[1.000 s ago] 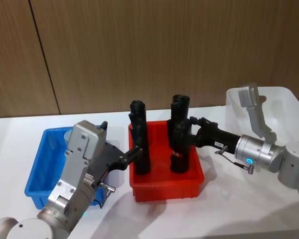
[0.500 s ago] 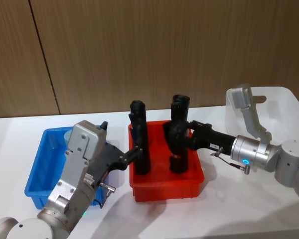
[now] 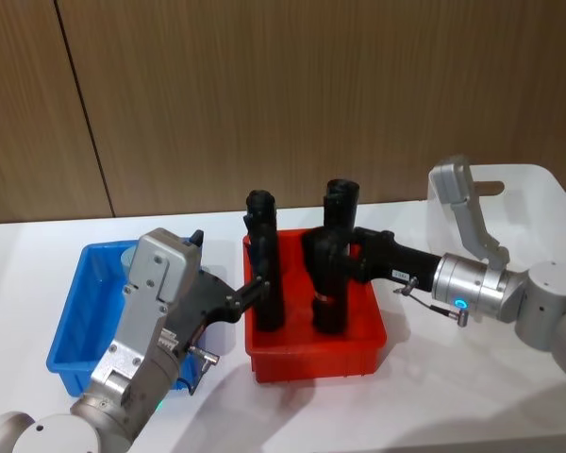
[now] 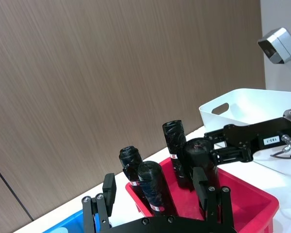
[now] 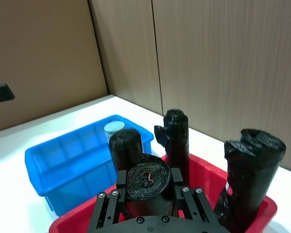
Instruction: Pick the cotton swabs from the blue box and place them into the white box.
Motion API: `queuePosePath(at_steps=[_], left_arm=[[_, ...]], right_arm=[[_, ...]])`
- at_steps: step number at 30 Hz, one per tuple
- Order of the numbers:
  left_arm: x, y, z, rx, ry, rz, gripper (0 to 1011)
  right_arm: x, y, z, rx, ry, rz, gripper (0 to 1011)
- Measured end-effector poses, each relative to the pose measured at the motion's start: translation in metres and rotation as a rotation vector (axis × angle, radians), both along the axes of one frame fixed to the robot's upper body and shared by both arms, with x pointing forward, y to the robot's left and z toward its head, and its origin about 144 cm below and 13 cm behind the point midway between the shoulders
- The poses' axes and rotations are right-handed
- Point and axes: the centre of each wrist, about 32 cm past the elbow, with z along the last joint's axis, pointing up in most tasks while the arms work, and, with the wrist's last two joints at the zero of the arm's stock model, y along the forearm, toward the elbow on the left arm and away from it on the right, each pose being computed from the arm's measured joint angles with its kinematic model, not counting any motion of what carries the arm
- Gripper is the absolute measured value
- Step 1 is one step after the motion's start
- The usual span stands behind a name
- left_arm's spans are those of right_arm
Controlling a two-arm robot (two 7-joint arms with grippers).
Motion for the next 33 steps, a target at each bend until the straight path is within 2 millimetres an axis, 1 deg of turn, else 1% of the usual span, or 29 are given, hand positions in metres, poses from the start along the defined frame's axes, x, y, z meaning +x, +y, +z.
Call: queuePosePath(at_steps=[10,25,33], left_arm=[[0.0,0.0,0.0,0.0,0.0,0.0,1004],[0.0,0.0,0.0,0.0,0.0,0.0,1004],[0.0,0.0,0.0,0.0,0.0,0.0,1004]], right_arm=[[-0.003,0.001,0.01,0.034,-0.066,-0.018,529],[-0.028,-0.005,0.033,0.064,-0.121,-0.123,529],[-0.041,-0.013,0.046,0.074,-0.136,-0.206,529]])
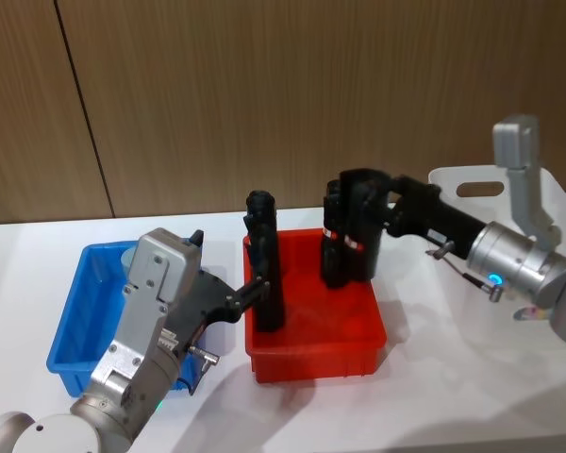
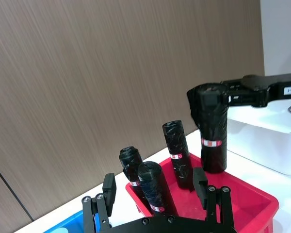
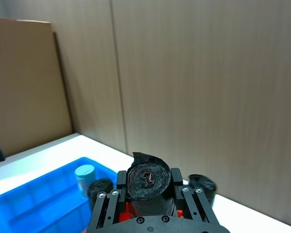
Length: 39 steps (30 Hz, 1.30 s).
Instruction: Pick the cotton swabs from the blue box and place them into the white box.
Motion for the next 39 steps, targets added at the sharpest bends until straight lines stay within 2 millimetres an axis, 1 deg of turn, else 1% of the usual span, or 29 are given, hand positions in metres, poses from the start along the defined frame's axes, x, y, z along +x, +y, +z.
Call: queuePosePath(at_steps=[14,16,23,28,39], left_arm=[[0.0,0.0,0.0,0.0,0.0,0.0,1004],[0.0,0.0,0.0,0.0,0.0,0.0,1004],[0.0,0.0,0.0,0.0,0.0,0.0,1004],[0.0,0.0,0.0,0.0,0.0,0.0,1004],[0.0,0.0,0.0,0.0,0.0,0.0,1004]], right_arm=[[-0.013,-0.022,0.02,0.02,0.006,-0.172,529],[-0.015,-0.028,0.025,0.025,0.01,-0.218,529],[-0.018,-0.039,0.033,0.031,0.018,-0.311,528],[-0.02,-0.049,0.04,0.03,0.027,-0.41,529],[-0.02,-0.066,0.045,0.011,0.052,-0.568,529]])
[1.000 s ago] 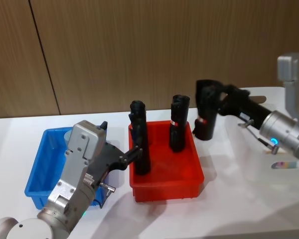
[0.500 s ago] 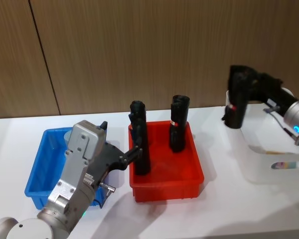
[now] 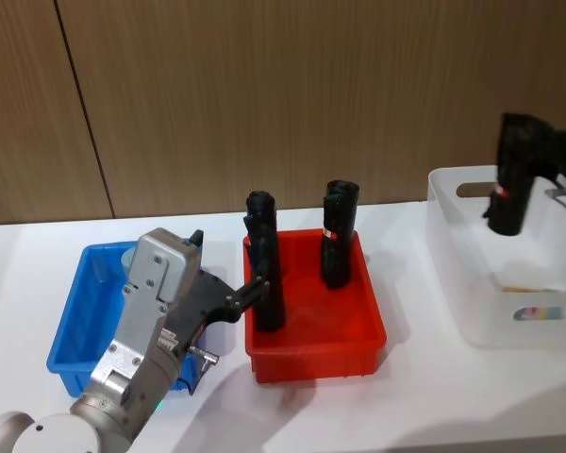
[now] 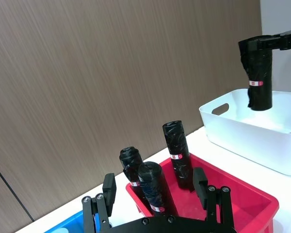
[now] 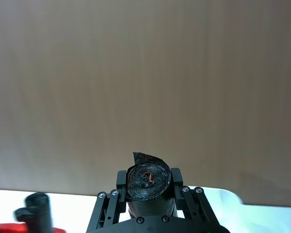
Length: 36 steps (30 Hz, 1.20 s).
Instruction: Pick the cotton swabs from the blue box and place them into the white box.
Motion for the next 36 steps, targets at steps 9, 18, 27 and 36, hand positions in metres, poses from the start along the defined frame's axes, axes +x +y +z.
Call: queuePosePath(at_steps=[9,18,27,36], left_arm=[[0.0,0.0,0.0,0.0,0.0,0.0,1004],[0.0,0.0,0.0,0.0,0.0,0.0,1004],[0.0,0.0,0.0,0.0,0.0,0.0,1004],[0.0,0.0,0.0,0.0,0.0,0.0,1004]], right_arm=[[0.004,-0.019,-0.001,-0.015,0.05,-0.135,692],[0.005,-0.033,-0.004,-0.023,0.079,-0.198,940],[0.003,-0.039,-0.005,-0.025,0.086,-0.217,1002],[0.0,-0.042,-0.005,-0.026,0.085,-0.221,1002]])
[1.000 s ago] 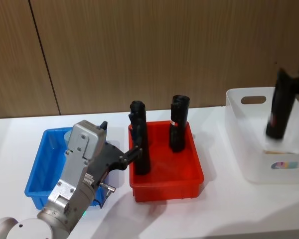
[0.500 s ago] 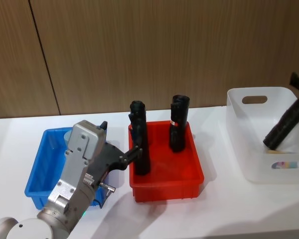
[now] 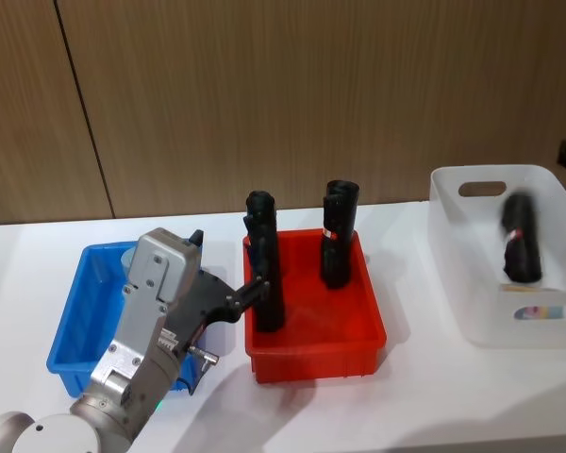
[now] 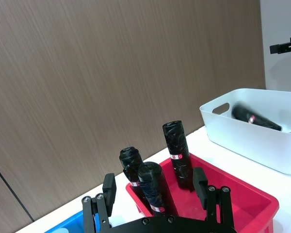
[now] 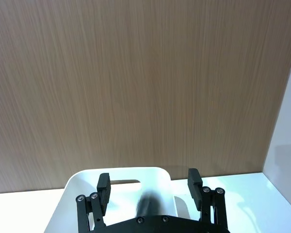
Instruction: Pick the cotton swabs from the blue box and place them into the white box.
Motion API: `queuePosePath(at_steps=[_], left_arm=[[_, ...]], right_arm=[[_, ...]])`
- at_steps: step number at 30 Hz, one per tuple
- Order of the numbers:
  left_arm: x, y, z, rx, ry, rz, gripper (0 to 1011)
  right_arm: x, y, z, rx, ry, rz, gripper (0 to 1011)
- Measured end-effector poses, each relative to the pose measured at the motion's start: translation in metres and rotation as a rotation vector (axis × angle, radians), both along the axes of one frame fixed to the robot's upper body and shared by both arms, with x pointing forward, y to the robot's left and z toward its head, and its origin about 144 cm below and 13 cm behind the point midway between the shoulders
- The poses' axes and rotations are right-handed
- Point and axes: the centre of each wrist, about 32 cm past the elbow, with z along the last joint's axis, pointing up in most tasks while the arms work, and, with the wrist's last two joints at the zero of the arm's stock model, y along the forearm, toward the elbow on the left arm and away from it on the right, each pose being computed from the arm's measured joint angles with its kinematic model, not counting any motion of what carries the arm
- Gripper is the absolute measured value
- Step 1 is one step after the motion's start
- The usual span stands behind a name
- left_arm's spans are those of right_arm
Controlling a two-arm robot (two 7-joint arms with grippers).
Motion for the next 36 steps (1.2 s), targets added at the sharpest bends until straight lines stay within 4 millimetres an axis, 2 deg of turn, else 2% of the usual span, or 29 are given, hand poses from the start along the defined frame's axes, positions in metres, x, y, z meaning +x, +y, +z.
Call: queuePosePath(at_steps=[36], left_arm=[[0.0,0.0,0.0,0.0,0.0,0.0,1004]], right_arm=[[-0.0027,-0.002,0.0001,0.0,-0.002,-0.002,1002]])
